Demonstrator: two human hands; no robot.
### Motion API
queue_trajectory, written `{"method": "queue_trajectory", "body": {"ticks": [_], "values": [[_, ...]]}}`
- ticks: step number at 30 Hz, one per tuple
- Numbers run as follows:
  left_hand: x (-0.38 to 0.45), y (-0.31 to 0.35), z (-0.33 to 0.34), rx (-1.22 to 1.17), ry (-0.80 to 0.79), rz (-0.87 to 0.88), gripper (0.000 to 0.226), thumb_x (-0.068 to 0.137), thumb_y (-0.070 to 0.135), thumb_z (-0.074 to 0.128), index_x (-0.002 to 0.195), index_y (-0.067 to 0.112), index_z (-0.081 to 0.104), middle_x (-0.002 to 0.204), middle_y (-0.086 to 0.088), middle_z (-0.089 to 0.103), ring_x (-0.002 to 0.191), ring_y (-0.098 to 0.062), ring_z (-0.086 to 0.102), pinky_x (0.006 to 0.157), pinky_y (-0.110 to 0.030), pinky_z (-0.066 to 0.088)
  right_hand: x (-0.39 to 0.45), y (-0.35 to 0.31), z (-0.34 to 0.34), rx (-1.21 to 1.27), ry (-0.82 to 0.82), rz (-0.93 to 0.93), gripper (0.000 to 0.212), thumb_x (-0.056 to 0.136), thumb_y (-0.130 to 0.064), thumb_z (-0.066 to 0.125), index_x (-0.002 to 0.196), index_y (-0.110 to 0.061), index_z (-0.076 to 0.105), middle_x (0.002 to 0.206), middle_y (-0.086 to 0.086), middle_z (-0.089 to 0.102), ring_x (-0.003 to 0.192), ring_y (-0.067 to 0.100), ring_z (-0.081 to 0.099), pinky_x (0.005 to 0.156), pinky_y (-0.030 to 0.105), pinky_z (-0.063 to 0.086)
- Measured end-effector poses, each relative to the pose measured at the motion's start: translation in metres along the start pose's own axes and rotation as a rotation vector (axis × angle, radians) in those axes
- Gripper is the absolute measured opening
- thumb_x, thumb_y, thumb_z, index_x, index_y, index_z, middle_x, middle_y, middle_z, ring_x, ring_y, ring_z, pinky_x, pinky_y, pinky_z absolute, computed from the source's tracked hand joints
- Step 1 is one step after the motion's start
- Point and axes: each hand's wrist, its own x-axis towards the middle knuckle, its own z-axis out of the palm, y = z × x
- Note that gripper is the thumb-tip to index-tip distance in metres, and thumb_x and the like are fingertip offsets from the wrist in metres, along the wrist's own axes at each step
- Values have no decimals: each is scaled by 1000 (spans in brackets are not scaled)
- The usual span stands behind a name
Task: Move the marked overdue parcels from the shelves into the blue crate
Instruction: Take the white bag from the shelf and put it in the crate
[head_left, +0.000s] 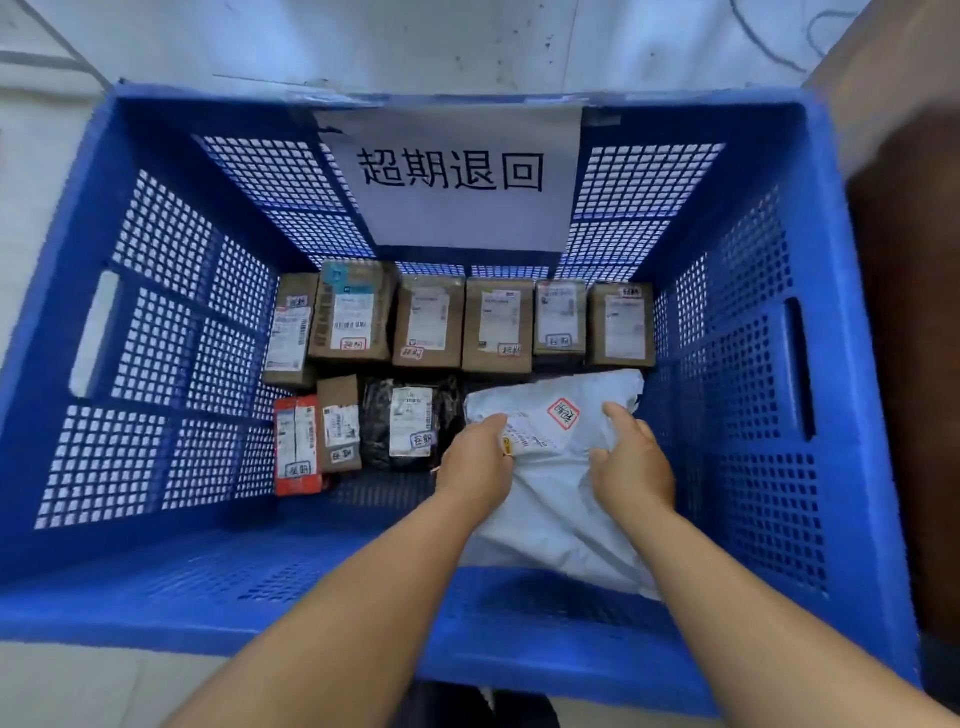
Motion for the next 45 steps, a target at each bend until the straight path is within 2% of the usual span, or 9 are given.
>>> {"method": "queue_trajectory", "body": {"ticks": [6,10,16,18,21,24,28,34,45], "values": [[54,-41,36,-49,-59,-29,53,91,11,56,142,19,42,137,-10,51,123,-29,49,100,-36,42,42,16,54,-24,-45,79,49,97,-13,45,142,-29,37,145,3,39,117,34,48,94,40,41],[94,-62,53,-38,-62,-7,52,90,10,55,140,18,45,133,-10,55,118,-29,53,95,-34,45,74,25,87,-20,-60,77,51,95,-11,45,142,-27,37,145,4,38,117,34,49,96,42,43],[147,-87,79,20,-71,19,55,93,10,52,145,17,36,142,-10,46,129,-27,44,102,-31,36,117,40,132,-32,-49,65,55,94,-8,41,145,-27,33,147,4,36,122,33,45,98,37,37],[159,-96,87,73,-97,7,59,94,15,53,148,21,29,141,-11,43,127,-29,44,99,-35,39,128,48,149,-36,-120,84,61,94,-6,39,149,-29,24,151,2,29,128,30,40,102,37,35],[165,-109,98,152,-164,-53,77,89,27,62,151,27,15,146,-12,33,130,-32,39,99,-40,39,136,59,168,-111,-284,136,73,94,-8,43,152,-33,5,160,-6,3,141,28,25,113,39,30],[158,-114,102,157,-175,-74,87,85,32,68,151,29,12,155,-9,18,138,-31,29,106,-42,36,132,60,172,-123,-324,135,75,94,-9,44,152,-35,3,161,-8,-5,146,26,16,115,41,26],[140,-103,92,118,-152,-24,89,85,29,69,152,26,11,158,-6,14,142,-27,24,112,-40,31,117,48,153,-84,-297,62,74,94,-18,50,152,-33,6,161,-7,-3,146,25,14,115,42,26],[90,-58,48,96,-66,68,84,86,28,67,151,18,15,156,-4,20,141,-23,26,113,-36,28,74,11,95,-52,-170,-29,76,93,-25,57,152,-29,10,161,-6,3,147,20,13,116,41,25],[-36,25,-61,130,10,167,83,90,30,63,152,23,9,159,4,11,146,-17,15,116,-37,24,-56,-52,-39,13,-15,-69,74,95,-28,55,152,-30,9,161,-9,-1,148,16,6,117,43,22]]}}
